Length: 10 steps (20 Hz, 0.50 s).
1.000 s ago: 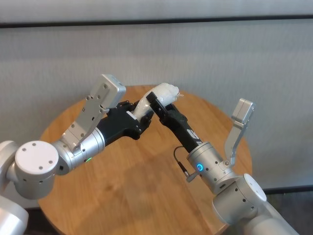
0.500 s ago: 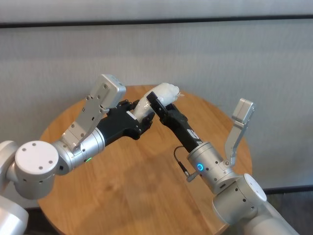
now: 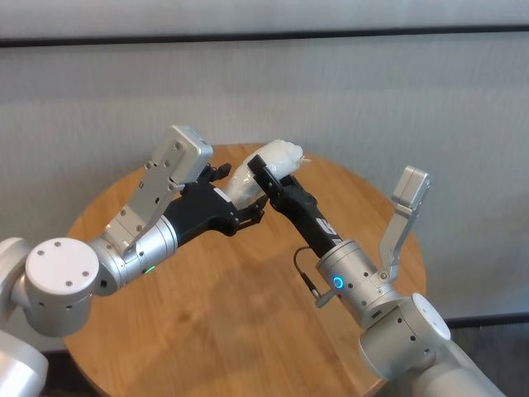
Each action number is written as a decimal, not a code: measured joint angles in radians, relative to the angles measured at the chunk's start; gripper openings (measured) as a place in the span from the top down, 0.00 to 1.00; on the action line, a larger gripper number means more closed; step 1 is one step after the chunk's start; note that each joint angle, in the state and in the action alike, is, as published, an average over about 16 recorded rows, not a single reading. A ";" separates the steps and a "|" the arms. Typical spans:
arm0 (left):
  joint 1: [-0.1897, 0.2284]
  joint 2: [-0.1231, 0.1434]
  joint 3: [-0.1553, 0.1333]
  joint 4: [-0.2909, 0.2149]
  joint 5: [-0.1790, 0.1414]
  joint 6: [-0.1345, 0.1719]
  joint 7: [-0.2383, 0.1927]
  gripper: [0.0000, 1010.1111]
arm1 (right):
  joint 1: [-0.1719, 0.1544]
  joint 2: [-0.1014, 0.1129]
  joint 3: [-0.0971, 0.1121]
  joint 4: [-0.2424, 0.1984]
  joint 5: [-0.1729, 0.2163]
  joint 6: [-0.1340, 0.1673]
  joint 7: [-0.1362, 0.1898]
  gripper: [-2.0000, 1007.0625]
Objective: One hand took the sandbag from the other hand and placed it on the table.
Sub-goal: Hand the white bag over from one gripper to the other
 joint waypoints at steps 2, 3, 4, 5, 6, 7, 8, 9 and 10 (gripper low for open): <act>0.000 0.000 0.000 0.000 0.000 0.000 0.000 0.14 | 0.000 0.000 0.000 0.000 0.000 0.000 0.000 0.34; 0.000 0.000 0.000 0.000 0.000 0.000 0.000 0.11 | 0.000 0.000 0.000 0.000 0.000 0.000 0.000 0.34; 0.000 0.000 0.000 0.000 0.000 0.000 0.000 0.09 | 0.000 0.000 0.000 0.000 0.000 0.000 0.000 0.34; 0.000 0.000 0.000 0.000 0.000 0.000 0.000 0.08 | 0.000 0.000 0.000 0.000 0.000 0.000 0.000 0.34; 0.000 0.000 0.000 0.000 0.000 0.000 0.000 0.06 | 0.000 0.000 0.000 0.000 0.000 0.000 0.000 0.34; 0.000 0.000 0.000 0.000 0.000 0.000 0.000 0.05 | 0.000 0.000 0.000 0.000 0.000 0.000 0.000 0.34; 0.000 0.000 0.000 0.000 0.000 0.000 0.000 0.03 | 0.000 0.000 0.000 0.000 0.000 0.000 0.000 0.34; 0.000 0.000 0.000 0.000 0.000 0.000 0.000 0.02 | 0.000 0.000 0.000 0.000 0.000 0.000 0.000 0.34; 0.000 0.000 0.000 0.000 0.000 0.000 0.000 0.02 | 0.000 0.000 0.000 0.000 0.000 0.000 0.000 0.34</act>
